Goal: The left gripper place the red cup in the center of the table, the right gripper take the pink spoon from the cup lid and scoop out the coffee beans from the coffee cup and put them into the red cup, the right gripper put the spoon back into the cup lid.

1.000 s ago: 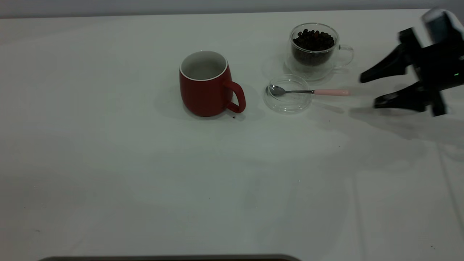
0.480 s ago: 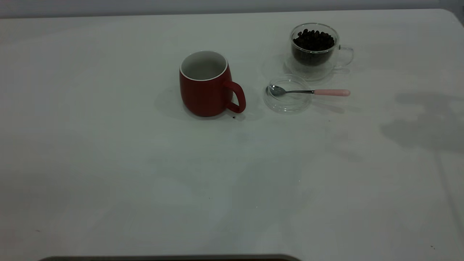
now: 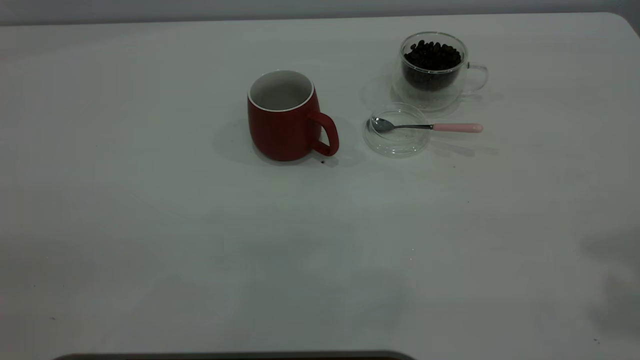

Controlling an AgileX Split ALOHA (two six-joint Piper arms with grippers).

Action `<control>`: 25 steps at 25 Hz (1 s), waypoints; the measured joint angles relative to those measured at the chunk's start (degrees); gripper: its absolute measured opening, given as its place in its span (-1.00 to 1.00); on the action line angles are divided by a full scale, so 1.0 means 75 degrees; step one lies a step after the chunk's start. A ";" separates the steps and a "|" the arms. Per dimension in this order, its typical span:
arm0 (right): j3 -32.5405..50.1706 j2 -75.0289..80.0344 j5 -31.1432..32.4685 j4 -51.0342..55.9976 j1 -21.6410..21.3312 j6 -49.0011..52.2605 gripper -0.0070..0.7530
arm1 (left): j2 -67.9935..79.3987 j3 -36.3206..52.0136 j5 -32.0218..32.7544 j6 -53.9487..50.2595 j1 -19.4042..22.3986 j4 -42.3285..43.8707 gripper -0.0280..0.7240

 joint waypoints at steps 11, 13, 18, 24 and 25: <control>0.2927 -0.3663 -0.0351 -0.0531 0.0031 0.0828 0.50 | 0.0000 0.0000 0.0000 0.0000 0.0000 0.0000 0.63; 0.3419 -0.4057 -0.0692 -0.0548 0.0031 0.0897 0.50 | 0.0000 0.0000 0.0000 0.0000 0.0000 0.0000 0.63; 0.4080 -0.4979 -0.0886 -0.0590 0.0031 0.0873 0.50 | 0.0000 0.0000 0.0000 0.0000 0.0000 0.0000 0.63; 0.4258 -0.5922 -0.0910 -0.0690 0.0031 0.0811 0.50 | 0.0000 0.0000 0.0000 0.0000 0.0000 0.0000 0.63; 0.4293 -0.6079 -0.0890 -0.0716 0.0031 0.0811 0.50 | 0.0000 0.0000 0.0000 0.0000 0.0000 0.0000 0.63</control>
